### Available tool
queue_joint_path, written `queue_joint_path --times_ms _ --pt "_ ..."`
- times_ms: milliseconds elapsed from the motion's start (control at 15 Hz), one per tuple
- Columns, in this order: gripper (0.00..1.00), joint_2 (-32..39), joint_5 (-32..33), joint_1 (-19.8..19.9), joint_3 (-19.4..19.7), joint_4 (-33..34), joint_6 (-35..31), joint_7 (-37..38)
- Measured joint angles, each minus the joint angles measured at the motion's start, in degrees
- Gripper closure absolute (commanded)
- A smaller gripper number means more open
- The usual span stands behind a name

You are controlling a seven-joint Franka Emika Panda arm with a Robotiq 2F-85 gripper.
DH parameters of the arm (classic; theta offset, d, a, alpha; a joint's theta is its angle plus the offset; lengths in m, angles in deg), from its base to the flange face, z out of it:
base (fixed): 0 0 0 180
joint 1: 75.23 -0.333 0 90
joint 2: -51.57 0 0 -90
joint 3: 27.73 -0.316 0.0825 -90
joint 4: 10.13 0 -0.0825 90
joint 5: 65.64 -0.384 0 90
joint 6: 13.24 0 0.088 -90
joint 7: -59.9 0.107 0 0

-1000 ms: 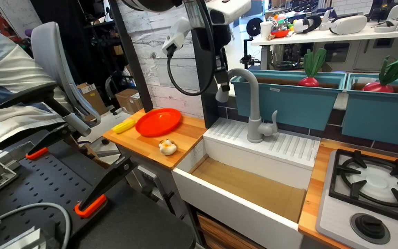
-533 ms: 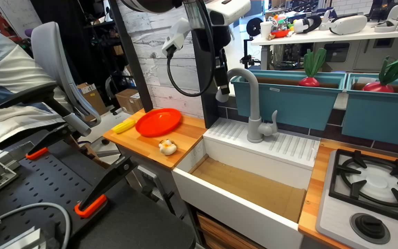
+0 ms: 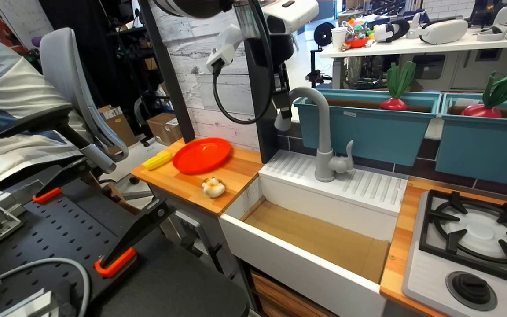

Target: Remove the cob of maize from the orange plate and put it on the left side of the counter, move the faucet to the right

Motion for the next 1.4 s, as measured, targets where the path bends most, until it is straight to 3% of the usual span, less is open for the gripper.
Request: queue_joint_path --times_ms 400,1400 --pt "0.93 0.0 0.1 0.0 0.0 -0.2 0.0 -2.1" --pt "0.93 -4.5 1.7 3.4 -1.0 -7.6 0.1 -25.8"
